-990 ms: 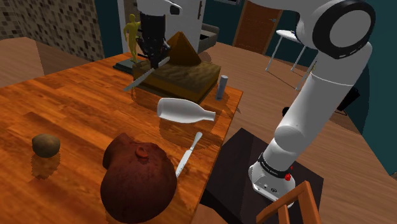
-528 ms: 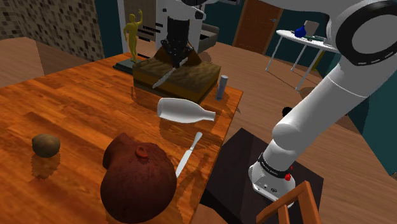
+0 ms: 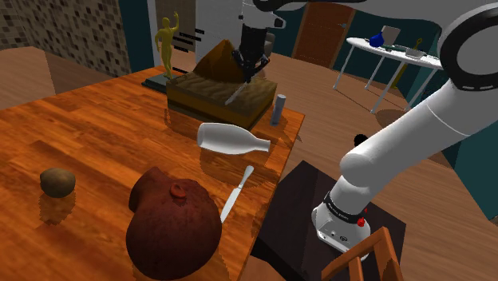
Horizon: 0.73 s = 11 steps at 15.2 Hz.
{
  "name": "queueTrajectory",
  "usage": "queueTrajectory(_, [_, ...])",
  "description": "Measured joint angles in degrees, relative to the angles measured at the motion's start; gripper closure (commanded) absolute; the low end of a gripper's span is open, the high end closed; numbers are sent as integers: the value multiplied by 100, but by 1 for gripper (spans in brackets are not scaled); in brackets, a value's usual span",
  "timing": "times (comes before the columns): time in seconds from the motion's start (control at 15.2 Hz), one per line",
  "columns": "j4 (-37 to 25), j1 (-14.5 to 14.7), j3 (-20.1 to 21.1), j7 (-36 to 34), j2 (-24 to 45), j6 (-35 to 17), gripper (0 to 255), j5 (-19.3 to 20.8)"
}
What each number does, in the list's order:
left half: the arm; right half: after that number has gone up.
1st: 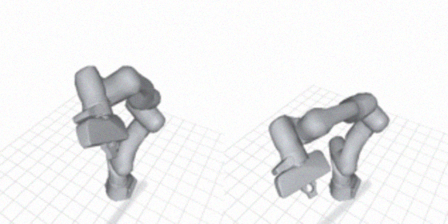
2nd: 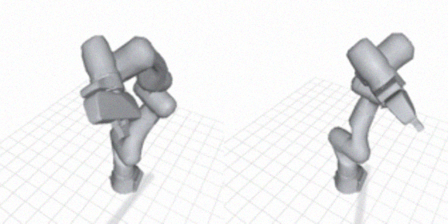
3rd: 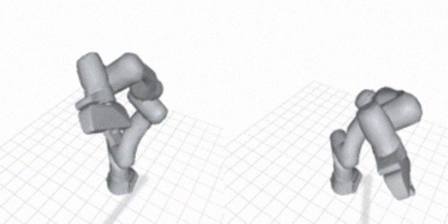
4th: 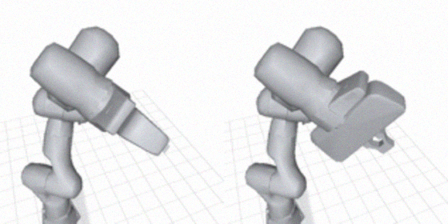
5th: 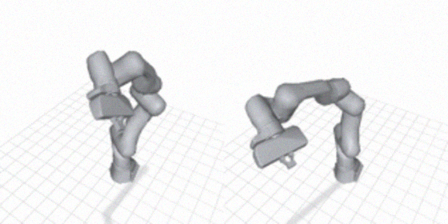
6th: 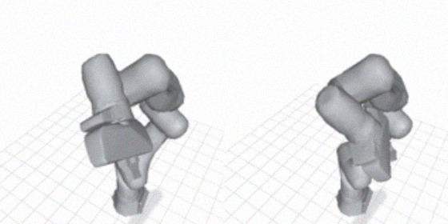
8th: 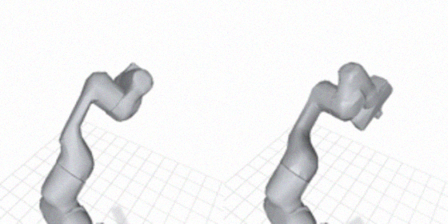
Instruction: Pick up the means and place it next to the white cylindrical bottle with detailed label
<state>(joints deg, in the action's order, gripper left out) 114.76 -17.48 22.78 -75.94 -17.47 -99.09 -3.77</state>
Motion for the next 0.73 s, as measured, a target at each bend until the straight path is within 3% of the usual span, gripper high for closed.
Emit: queueTrajectory(0.73, [565, -506, -1154, 1620, -540, -20, 255, 205])
